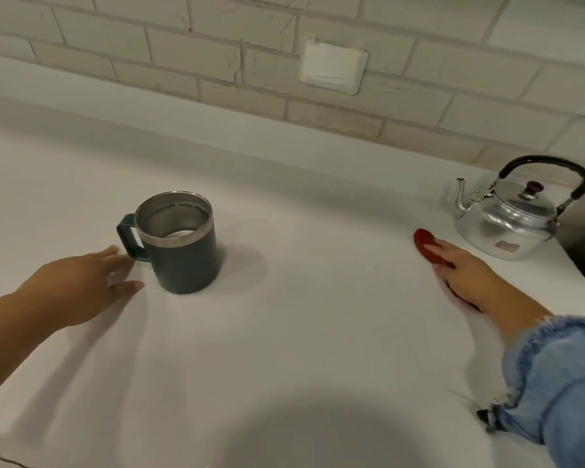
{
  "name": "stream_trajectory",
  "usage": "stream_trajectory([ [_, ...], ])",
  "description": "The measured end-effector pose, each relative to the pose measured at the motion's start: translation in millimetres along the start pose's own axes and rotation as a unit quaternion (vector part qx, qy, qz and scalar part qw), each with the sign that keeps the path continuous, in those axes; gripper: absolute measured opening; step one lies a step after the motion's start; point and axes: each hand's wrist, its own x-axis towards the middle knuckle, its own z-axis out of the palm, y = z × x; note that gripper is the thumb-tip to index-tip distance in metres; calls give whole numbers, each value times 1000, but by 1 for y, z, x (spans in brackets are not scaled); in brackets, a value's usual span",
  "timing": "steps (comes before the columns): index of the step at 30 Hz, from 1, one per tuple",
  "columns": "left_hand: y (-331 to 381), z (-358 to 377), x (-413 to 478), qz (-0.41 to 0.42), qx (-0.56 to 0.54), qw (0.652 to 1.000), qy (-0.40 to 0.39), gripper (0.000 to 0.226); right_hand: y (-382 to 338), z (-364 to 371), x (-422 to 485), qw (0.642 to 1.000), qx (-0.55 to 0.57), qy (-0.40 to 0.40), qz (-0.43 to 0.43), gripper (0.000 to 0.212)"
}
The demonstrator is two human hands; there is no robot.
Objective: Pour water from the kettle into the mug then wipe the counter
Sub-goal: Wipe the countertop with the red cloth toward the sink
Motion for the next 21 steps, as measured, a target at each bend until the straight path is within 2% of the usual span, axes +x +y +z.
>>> stream_trajectory([
  [2, -6, 5, 6, -5, -6, 1000, 0, 65, 4, 18, -14, 997, -59, 21, -35, 45],
  [7, -13, 14, 16, -5, -18, 1000, 4, 69, -54, 72, -69, 986, -80, 27, -146, 46],
  [10, -11, 16, 17, -6, -18, 1000, -4, 66, -88, 96, -121, 980, -95, 13, -174, 49],
  [12, -8, 14, 15, -16, -14, 1000, -14, 65, -104, 101, -148, 983, -35, -40, -177, 50],
  [15, -5, 11, 13, -19, -8, 999, -27, 67, -114, 77, -169, 972, 146, -122, -136, 45],
  [16, -5, 10, 14, -18, -7, 999, -30, 67, -113, 63, -172, 965, 205, -115, -116, 44],
  [18, -6, 10, 15, -18, 0, 999, -35, 68, -100, 31, -174, 959, 270, -38, -79, 40],
  [21, -8, 13, 17, -16, 9, 999, -35, 69, -53, -4, -171, 955, 280, 89, 23, 24],
])
